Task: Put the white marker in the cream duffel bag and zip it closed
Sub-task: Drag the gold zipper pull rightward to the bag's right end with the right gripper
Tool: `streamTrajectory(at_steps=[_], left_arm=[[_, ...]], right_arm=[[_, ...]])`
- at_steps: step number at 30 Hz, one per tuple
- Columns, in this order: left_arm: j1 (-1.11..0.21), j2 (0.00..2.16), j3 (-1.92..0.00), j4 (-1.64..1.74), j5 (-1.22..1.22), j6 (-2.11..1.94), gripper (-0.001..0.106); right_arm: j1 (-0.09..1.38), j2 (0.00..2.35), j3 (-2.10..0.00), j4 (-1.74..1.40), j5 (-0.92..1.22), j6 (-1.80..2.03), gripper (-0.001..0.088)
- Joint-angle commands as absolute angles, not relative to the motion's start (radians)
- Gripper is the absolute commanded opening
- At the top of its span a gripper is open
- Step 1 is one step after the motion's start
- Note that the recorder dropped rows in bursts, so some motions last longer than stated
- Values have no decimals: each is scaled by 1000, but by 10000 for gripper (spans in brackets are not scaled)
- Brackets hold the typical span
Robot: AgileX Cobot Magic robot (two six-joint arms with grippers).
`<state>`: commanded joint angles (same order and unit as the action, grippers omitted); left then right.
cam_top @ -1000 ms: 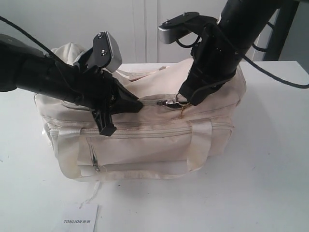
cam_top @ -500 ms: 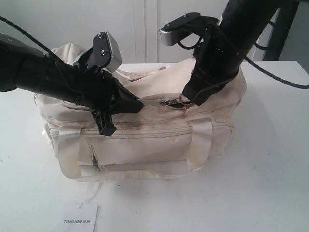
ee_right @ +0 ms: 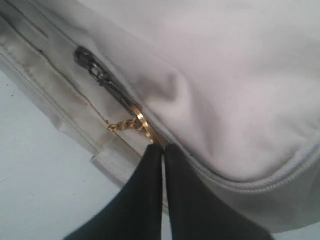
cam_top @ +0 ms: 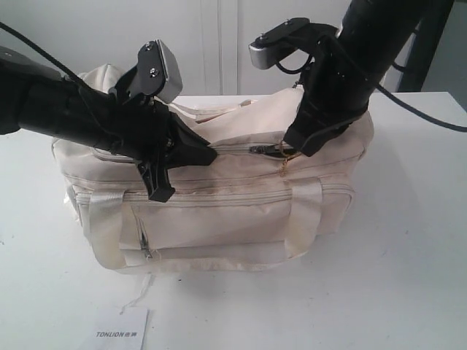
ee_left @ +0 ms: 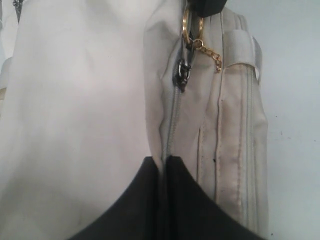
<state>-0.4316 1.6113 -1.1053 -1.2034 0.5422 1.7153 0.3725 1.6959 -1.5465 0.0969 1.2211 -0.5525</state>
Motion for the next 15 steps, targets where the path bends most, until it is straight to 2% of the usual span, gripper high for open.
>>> streamTrajectory(at_steps=[15], left_arm=[[-432,1609,-1105,-1203,544,1715,0]], right_arm=[[357,1696,-1546,93,1221,-579,0]])
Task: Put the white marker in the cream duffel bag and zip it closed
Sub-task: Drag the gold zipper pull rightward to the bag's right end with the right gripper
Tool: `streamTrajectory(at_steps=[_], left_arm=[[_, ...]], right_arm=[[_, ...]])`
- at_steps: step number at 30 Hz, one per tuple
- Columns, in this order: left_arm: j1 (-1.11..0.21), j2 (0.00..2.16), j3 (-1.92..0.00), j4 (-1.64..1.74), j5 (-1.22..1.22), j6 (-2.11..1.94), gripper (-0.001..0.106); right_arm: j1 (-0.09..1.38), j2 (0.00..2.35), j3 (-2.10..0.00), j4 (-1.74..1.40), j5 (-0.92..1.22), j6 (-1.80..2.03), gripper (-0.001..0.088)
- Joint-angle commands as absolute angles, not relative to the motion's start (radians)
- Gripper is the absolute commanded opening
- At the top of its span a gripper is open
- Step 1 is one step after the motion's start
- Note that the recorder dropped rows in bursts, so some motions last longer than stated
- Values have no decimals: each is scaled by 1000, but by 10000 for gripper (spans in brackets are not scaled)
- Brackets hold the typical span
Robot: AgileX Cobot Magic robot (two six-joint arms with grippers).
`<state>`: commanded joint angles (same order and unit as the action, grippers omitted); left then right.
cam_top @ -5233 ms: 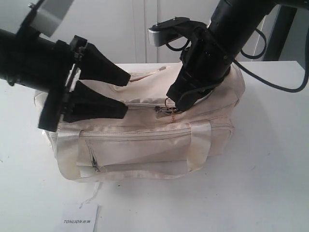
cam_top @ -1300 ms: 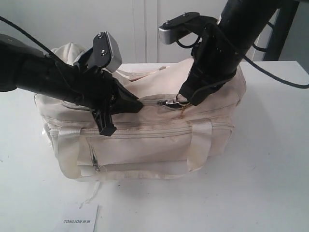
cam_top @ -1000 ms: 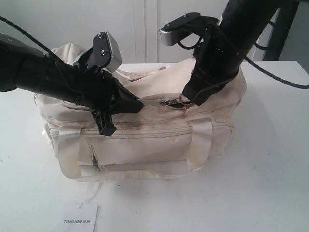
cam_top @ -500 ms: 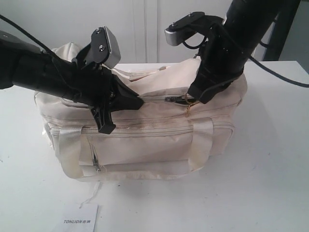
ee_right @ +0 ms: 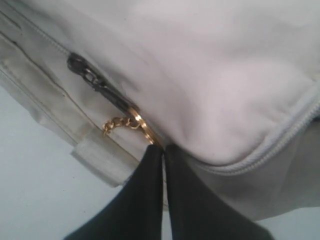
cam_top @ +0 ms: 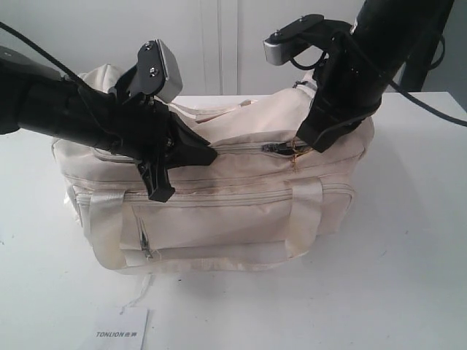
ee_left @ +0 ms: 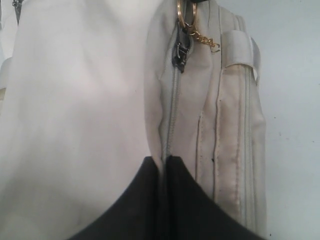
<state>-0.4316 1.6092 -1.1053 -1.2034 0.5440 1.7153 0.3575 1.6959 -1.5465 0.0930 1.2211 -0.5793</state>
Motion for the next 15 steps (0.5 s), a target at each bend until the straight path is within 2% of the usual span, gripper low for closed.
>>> streamTrajectory(at_steps=[15], left_arm=[[-432,1594,-1105,-1201,546,1699,0]], right_arm=[[308,1696,-1546,99,1203,-591,0]])
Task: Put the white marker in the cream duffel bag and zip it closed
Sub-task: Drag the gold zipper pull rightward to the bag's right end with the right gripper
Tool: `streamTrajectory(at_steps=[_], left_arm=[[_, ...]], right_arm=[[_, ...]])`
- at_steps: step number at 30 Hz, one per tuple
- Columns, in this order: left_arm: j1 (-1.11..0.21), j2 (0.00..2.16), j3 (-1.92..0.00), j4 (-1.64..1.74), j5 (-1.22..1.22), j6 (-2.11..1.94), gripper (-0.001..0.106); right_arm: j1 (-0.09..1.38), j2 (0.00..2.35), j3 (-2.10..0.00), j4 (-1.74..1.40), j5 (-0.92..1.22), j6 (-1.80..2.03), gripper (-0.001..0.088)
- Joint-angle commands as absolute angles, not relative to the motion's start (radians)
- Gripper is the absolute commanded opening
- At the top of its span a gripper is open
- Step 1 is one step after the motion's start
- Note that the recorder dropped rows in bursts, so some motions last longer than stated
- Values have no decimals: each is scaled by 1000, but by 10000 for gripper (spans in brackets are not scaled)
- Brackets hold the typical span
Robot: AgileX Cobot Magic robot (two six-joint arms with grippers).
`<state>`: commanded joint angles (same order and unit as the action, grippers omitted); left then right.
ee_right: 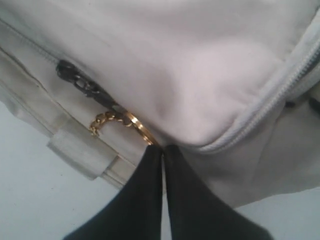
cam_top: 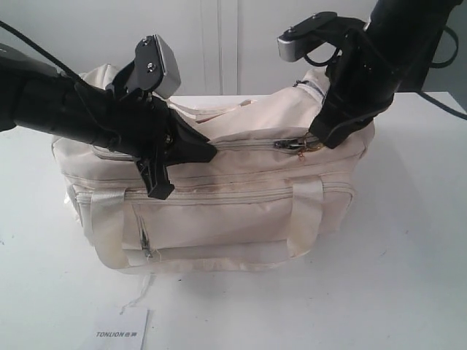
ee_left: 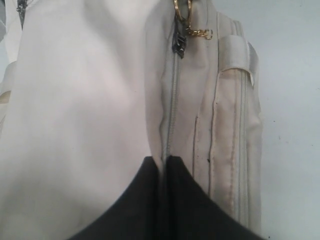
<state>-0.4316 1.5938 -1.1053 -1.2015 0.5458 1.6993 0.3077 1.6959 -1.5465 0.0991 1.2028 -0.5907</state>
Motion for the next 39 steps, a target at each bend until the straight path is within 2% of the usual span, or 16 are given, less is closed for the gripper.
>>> streamTrajectory(at_steps=[39], left_arm=[[-432,1594,-1105,-1177,550,1697,0]], right_arm=[[196,1700,-1546,107,1126,-598,0]])
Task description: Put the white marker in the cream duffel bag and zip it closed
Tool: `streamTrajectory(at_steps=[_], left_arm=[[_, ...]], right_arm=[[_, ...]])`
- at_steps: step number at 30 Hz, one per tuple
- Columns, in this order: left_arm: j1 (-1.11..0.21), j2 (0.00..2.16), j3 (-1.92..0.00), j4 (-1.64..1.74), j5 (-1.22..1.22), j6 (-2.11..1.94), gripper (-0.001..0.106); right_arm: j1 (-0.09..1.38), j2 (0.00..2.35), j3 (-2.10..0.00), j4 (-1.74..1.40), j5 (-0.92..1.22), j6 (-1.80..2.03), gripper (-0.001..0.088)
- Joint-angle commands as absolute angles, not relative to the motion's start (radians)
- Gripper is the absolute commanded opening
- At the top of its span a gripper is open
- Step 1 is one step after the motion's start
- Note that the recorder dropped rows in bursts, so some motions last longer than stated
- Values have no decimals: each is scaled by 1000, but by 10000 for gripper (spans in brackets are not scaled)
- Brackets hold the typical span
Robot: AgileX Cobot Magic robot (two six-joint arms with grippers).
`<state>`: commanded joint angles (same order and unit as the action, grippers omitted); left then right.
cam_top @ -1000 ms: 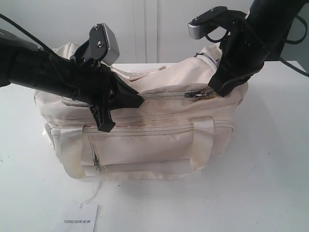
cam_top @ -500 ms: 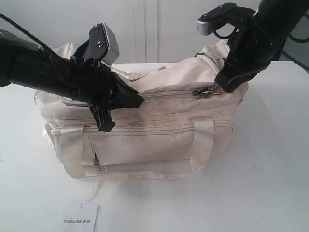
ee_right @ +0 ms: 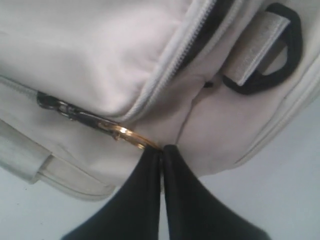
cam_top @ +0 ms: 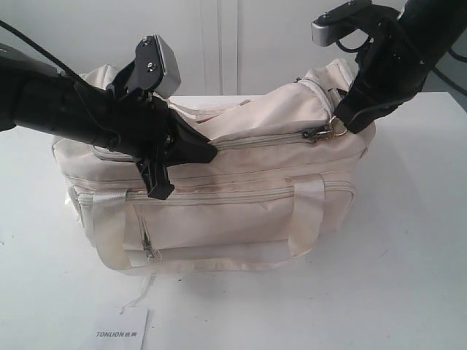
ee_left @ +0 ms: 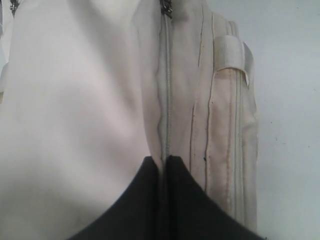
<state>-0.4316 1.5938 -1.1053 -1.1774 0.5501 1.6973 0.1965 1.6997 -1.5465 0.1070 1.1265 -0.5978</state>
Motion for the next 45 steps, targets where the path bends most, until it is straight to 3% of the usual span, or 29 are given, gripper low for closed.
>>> streamTrajectory(at_steps=[45], left_arm=[[-432,1594,-1105,-1143,631,1674,0]], right_arm=[[157,1701,-1546,89,902,-628,0]])
